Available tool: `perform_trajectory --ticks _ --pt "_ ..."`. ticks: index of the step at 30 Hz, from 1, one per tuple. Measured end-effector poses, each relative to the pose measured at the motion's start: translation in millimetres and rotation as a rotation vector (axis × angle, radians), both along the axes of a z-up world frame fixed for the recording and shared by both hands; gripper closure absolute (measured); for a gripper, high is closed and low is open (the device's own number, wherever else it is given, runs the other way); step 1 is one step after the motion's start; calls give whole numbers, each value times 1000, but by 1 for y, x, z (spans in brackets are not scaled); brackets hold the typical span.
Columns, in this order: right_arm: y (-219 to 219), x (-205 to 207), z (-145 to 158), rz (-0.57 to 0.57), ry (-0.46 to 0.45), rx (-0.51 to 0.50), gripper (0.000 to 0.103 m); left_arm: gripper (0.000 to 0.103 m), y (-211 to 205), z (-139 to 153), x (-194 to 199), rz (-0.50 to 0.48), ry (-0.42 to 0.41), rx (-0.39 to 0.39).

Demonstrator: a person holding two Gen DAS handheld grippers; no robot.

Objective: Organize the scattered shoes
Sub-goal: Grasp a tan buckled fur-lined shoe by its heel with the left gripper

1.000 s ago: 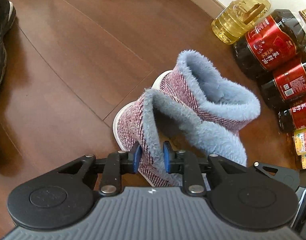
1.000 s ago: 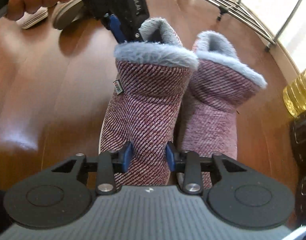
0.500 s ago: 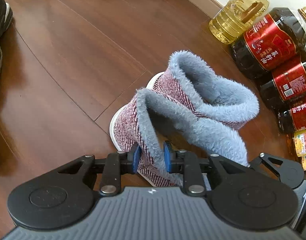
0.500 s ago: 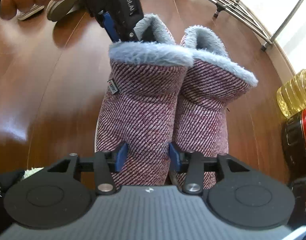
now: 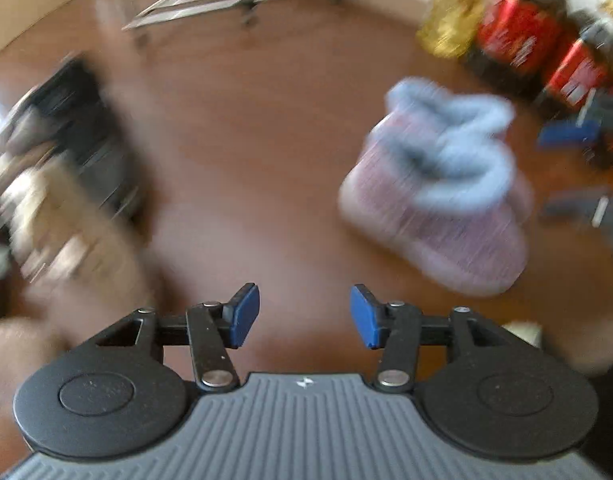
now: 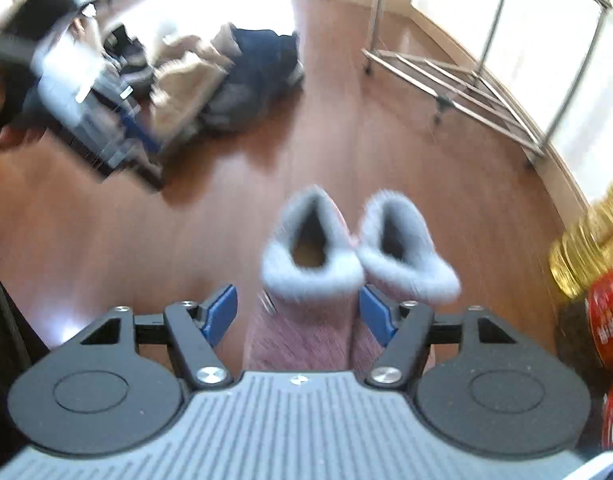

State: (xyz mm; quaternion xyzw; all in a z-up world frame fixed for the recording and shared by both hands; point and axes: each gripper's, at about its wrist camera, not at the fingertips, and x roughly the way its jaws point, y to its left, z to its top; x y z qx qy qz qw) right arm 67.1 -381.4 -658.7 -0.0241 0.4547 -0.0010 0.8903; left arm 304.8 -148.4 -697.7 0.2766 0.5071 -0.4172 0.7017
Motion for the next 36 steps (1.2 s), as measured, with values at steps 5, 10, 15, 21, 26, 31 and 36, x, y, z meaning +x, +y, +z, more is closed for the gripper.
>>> perform_trajectory --ticks 5,10,15,21,26,31,36 --pt "27 49 -1 119 -4 64 38 48 74 3 21 198 58 28" --pt "58 98 -5 203 11 100 37 46 112 26 35 293 24 -53" --pt "112 155 -20 330 -6 96 37 44 139 32 51 381 18 -117" --pt "178 239 -41 448 -42 -23 51 45 161 26 58 432 20 -114" --pt "206 296 -56 404 -39 -46 53 45 182 15 60 479 20 -105" --pt "227 326 -71 363 -57 -134 50 45 210 1 83 599 -33 -80" --pt "239 338 -98 356 -71 -278 44 45 226 -8 106 674 -32 -90"
